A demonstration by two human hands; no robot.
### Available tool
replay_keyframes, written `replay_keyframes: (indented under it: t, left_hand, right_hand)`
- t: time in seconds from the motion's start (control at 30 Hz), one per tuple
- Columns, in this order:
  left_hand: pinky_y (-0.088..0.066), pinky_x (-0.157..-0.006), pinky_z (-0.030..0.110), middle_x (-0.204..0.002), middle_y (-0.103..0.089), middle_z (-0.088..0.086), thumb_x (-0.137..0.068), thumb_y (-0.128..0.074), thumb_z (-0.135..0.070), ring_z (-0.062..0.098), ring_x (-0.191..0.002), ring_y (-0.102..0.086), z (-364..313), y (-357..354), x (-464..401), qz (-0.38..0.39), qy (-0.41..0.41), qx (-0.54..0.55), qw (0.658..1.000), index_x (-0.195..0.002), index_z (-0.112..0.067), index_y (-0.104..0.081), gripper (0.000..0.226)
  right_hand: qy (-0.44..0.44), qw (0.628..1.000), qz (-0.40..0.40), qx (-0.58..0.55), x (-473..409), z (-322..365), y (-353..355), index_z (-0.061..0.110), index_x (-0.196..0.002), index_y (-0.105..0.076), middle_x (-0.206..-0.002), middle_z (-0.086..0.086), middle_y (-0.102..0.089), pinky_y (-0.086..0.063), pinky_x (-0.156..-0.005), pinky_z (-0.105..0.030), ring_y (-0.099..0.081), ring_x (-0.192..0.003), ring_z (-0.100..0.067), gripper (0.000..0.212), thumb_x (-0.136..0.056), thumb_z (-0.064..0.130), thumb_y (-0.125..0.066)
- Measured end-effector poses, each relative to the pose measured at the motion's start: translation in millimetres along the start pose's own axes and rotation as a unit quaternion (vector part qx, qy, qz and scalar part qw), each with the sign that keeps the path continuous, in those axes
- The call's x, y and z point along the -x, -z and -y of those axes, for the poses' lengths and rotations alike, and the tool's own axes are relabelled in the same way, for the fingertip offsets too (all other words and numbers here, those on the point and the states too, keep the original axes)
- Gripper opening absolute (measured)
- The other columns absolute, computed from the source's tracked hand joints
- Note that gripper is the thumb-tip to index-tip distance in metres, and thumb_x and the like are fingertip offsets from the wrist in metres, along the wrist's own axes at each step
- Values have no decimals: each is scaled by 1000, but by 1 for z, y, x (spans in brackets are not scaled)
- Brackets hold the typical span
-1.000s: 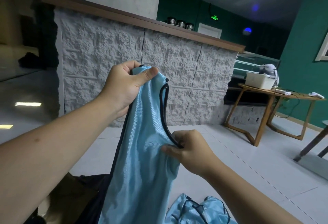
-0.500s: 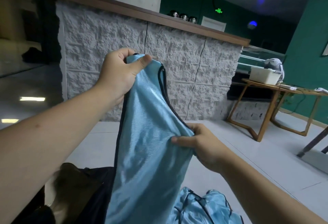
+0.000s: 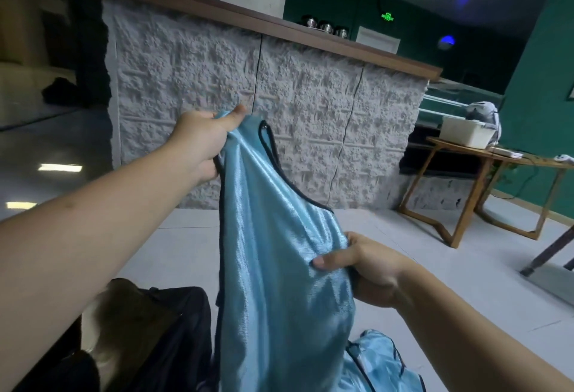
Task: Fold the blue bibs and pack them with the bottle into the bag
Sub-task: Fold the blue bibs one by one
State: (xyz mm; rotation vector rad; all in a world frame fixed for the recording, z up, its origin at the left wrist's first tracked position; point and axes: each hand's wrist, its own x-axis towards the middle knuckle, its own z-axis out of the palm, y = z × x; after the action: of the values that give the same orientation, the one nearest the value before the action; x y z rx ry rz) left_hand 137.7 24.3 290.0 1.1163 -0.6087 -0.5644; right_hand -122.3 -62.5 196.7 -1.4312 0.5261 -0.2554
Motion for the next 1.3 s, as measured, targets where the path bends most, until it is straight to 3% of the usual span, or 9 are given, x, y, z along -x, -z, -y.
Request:
replay_keyframes:
  t: [0.27,0.4,0.53,0.7,0.77,0.83,1.07,1.2,1.3]
  left_hand:
    - [-64,-62,34,-93,-66,17,-99,-57,-8,26,-81,-69,20,17,-21,82,137,94,983,-111,-3,-62,13]
    - [-65,-74,42,-110,-76,19,-80,-70,-10,27,-100,-75,26,15,1,203,166,18,965,-136,-9,-51,59]
    - [-61,-79,45,-153,-50,20,-70,-75,12,28,-97,-75,45,16,11,302,207,-79,927,-161,-44,5,133]
    - [-62,-58,36,-126,-70,16,-99,-61,-14,24,-75,-77,51,-10,17,172,179,145,958,-155,-20,-41,60]
    - [-61,-79,42,-121,-72,19,-100,-55,-50,31,-94,-77,60,-17,26,188,188,214,940,-121,-10,-70,47]
    - [-49,-105,52,-136,-65,19,-96,-54,-64,37,-120,-66,74,-15,34,279,205,148,926,-134,-9,-64,67]
    - [-60,-91,48,-171,-13,3,-89,-61,15,34,-115,-70,74,-18,45,382,181,-7,906,-150,-58,-37,97]
    - [-63,-81,53,-143,-57,24,-93,-59,14,36,-95,-72,68,-25,43,349,132,-42,927,-134,-41,-64,69]
    - [-63,-68,45,-114,-75,20,-94,-57,14,36,-85,-70,65,-27,40,286,90,-43,953,-117,-20,-73,44]
  right_hand:
    - [50,996,-38,-69,1,3,-1,-3,-126,-67,-125,-25,-68,-58,-92,-46,-70,-105,-36,44,-85,12,-71]
    - [85,987,-82,-110,-5,9,-2,-4,-129,-64,-123,-27,-67,-55,-98,-53,-68,-104,-39,47,-87,18,-72]
    - [107,977,-127,-137,-5,15,-3,3,-115,-70,-106,-22,-72,-61,-84,-48,-72,-89,-35,26,-98,20,-60]
    - [98,962,-152,-206,-5,25,-3,1,-124,-67,-108,-22,-74,-64,-75,-45,-75,-85,-34,37,-98,25,-56]
    - [103,954,-162,-228,-5,28,-3,0,-123,-67,-107,-22,-76,-64,-70,-42,-76,-84,-33,35,-102,24,-52]
    - [106,946,-186,-242,-4,30,-3,-2,-122,-66,-104,-22,-76,-64,-65,-41,-77,-80,-32,34,-105,22,-50]
    - [75,942,-237,-225,-9,27,13,-6,-127,-61,-99,-23,-76,-63,-67,-41,-76,-79,-34,36,-103,20,-55]
    - [94,971,-125,-180,1,22,17,4,-138,-61,-132,-23,-66,-53,-100,-51,-65,-121,-40,55,-96,39,-65]
    - [83,991,-57,-91,5,18,22,5,-140,-58,-142,-26,-59,-50,-105,-55,-60,-125,-44,70,-76,13,-83]
